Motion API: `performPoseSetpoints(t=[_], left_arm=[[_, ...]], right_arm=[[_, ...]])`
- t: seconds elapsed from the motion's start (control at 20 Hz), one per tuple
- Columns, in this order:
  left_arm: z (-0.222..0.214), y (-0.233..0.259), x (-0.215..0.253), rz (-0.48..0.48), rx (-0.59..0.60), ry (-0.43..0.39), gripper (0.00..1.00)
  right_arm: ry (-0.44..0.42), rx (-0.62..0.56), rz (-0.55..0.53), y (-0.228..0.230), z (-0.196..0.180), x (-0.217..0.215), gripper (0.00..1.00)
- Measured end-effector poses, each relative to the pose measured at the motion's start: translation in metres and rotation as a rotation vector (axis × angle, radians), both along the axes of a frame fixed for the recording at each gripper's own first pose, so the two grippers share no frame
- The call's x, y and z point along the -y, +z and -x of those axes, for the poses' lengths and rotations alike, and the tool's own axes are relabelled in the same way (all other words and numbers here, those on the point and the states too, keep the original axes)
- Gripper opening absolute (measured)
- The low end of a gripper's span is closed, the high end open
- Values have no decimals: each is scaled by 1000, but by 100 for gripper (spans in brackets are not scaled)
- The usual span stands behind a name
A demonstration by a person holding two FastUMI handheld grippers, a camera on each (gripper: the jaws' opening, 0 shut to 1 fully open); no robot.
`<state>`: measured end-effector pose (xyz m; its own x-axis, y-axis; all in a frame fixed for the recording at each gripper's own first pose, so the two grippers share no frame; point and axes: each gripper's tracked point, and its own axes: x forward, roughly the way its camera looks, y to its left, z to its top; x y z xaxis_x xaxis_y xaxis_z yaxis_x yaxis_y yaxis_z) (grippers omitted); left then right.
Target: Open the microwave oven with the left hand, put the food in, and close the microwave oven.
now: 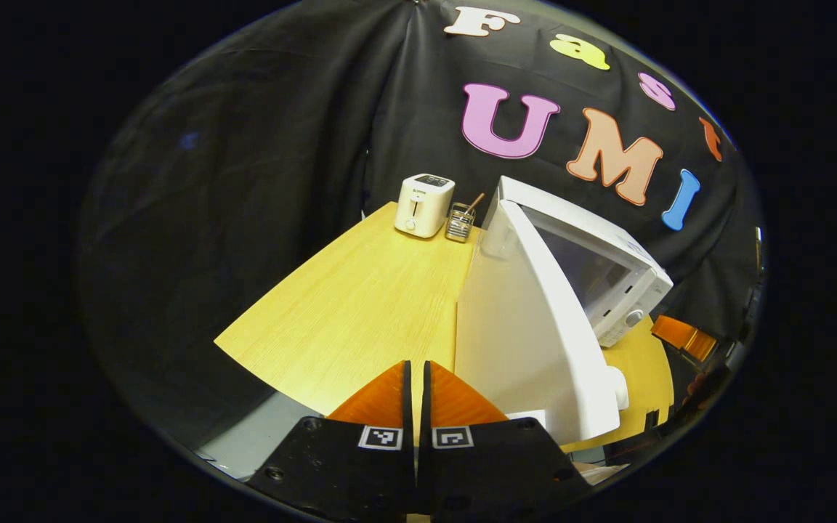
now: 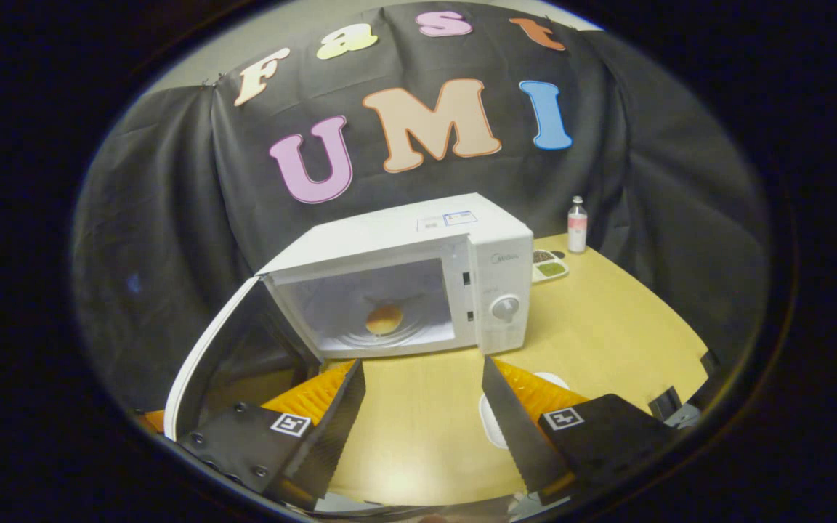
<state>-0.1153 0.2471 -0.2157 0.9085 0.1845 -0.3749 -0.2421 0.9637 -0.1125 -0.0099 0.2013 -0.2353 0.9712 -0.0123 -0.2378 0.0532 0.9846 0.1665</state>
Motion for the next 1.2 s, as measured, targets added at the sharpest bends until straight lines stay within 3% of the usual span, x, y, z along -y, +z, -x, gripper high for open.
performPoseSetpoints(t=[0.4,0.65,0.7,0.75,1.2], left_arm=[[-16,3,33,-49,-12,-95,1],[-24,2,53,-42,-29,-98,1],[-27,1,61,-38,-34,-106,1],[-30,-1,71,-41,-46,-115,1],[-57,-6,152,-81,-93,-185,1]], right_arm=[[-35,-29,20,-7,22,24,92],[-94,-7,34,4,33,64,92],[-105,-6,35,6,34,73,92],[-118,-5,32,8,36,83,100],[-137,-15,3,17,23,150,100]])
